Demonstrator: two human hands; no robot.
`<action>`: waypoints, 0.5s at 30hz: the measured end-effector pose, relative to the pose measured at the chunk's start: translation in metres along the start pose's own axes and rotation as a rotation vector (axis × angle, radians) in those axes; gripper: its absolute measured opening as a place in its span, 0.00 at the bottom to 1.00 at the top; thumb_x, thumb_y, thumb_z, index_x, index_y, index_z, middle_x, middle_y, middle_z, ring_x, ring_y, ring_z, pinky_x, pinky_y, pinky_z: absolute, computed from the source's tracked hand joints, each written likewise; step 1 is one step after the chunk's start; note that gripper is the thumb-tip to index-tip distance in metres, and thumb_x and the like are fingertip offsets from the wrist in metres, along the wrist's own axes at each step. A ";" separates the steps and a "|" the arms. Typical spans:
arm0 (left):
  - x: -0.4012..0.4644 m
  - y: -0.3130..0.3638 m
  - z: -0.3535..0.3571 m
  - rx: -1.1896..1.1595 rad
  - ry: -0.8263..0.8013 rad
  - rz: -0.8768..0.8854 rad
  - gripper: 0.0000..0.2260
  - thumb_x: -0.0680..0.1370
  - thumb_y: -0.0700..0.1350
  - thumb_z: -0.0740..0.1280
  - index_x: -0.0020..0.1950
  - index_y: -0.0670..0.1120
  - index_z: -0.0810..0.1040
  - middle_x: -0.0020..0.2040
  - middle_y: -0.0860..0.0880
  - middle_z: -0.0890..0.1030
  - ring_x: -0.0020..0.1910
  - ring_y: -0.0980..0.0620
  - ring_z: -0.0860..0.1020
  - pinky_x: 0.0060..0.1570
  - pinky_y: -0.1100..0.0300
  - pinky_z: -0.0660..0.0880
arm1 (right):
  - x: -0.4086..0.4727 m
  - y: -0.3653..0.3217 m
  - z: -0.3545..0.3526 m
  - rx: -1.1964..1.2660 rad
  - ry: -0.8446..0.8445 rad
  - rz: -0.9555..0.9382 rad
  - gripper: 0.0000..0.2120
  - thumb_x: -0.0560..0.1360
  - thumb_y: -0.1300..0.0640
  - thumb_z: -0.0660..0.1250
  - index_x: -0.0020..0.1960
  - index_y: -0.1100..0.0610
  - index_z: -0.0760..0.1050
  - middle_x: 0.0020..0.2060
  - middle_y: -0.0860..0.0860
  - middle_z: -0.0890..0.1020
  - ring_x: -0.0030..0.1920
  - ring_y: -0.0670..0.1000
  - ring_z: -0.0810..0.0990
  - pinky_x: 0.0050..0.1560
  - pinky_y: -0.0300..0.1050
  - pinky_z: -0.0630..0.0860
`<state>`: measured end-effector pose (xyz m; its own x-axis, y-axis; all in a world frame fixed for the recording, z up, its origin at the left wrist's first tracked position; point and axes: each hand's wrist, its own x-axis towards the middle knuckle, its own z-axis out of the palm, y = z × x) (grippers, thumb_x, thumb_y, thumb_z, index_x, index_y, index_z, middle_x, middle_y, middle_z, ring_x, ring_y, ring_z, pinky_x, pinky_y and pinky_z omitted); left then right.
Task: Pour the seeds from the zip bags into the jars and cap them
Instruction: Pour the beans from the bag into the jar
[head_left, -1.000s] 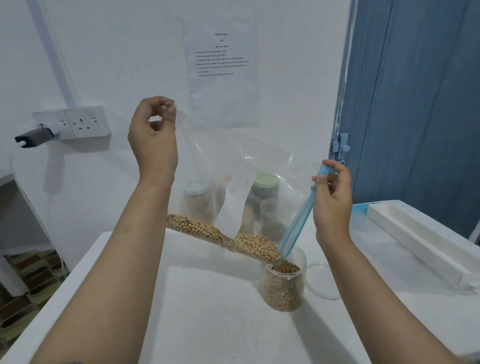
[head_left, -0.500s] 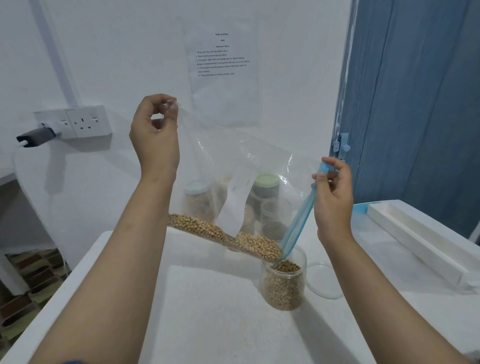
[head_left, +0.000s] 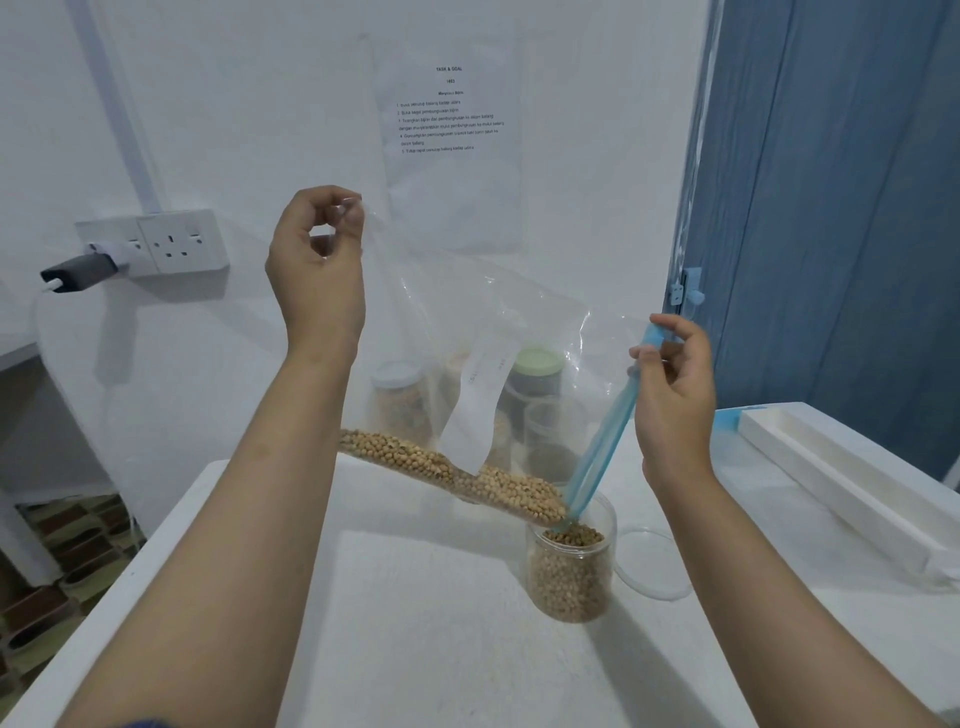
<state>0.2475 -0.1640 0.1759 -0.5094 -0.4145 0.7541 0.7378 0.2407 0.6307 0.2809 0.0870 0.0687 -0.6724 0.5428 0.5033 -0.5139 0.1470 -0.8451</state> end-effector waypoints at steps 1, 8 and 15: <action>0.000 0.000 0.000 0.002 0.000 0.000 0.07 0.78 0.44 0.67 0.46 0.57 0.79 0.42 0.59 0.78 0.41 0.53 0.73 0.50 0.50 0.77 | 0.000 0.001 -0.001 -0.003 0.007 -0.004 0.13 0.83 0.59 0.59 0.57 0.40 0.71 0.48 0.49 0.79 0.52 0.44 0.80 0.49 0.33 0.73; 0.000 -0.003 0.001 0.001 -0.006 -0.004 0.05 0.79 0.44 0.67 0.47 0.55 0.79 0.42 0.60 0.78 0.41 0.54 0.74 0.52 0.50 0.78 | 0.001 0.006 -0.001 -0.031 0.003 -0.021 0.11 0.83 0.58 0.61 0.60 0.43 0.72 0.48 0.46 0.81 0.48 0.44 0.81 0.50 0.33 0.75; 0.000 -0.004 0.001 0.006 -0.006 -0.003 0.06 0.79 0.44 0.67 0.47 0.56 0.79 0.42 0.59 0.77 0.40 0.53 0.72 0.48 0.53 0.77 | 0.002 0.005 0.000 -0.045 -0.004 -0.044 0.11 0.83 0.57 0.61 0.59 0.42 0.72 0.47 0.43 0.80 0.45 0.42 0.81 0.46 0.29 0.75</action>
<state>0.2440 -0.1642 0.1739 -0.5142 -0.4105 0.7530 0.7335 0.2446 0.6342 0.2775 0.0892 0.0657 -0.6520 0.5317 0.5406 -0.5182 0.2080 -0.8296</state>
